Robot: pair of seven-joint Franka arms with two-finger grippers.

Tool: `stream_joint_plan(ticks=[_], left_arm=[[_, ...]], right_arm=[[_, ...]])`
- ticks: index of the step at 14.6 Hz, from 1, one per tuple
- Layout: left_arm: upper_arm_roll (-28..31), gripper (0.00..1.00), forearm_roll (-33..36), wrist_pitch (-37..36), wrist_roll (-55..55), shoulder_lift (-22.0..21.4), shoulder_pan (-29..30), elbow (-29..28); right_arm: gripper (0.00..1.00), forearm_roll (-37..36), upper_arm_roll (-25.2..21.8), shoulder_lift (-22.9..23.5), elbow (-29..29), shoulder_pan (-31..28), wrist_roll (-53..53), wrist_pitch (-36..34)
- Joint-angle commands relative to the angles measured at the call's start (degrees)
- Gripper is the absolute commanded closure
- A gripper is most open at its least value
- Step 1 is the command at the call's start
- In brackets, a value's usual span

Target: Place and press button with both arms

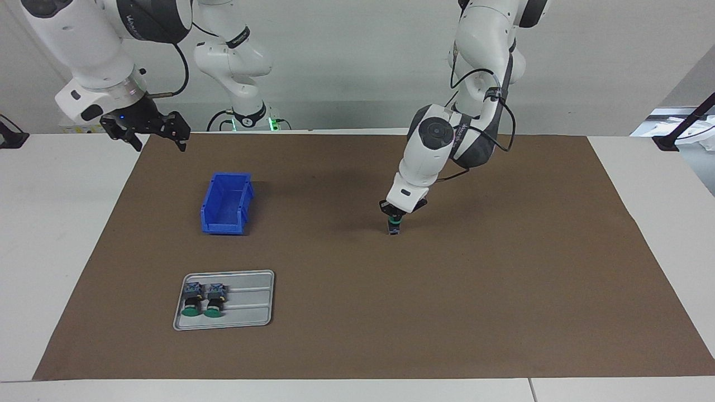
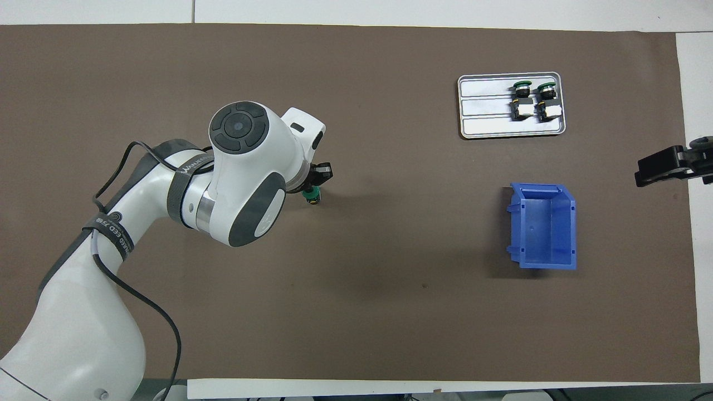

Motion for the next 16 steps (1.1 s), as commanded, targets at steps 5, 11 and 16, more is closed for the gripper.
stream_joint_plan(ticks=[5,11,16], left_arm=[[0.52,0.96,1.12,3.54,-1.01,-0.56,-1.29,-4.92],[0.70,0.75,0.77,-1.72,-0.49,-4.86,2.93,-2.29],[1.13,0.26,-1.07,-6.56,-0.49,-6.35,6.17,1.67]], right_arm=[[0.01,0.48,0.30,-0.53,-0.19,-0.53,-1.13,-0.62],[0.01,0.48,0.30,-0.53,-0.19,-0.53,-1.13,-0.62],[0.01,0.48,0.21,-0.53,-0.19,-0.53,-1.13,-0.62]])
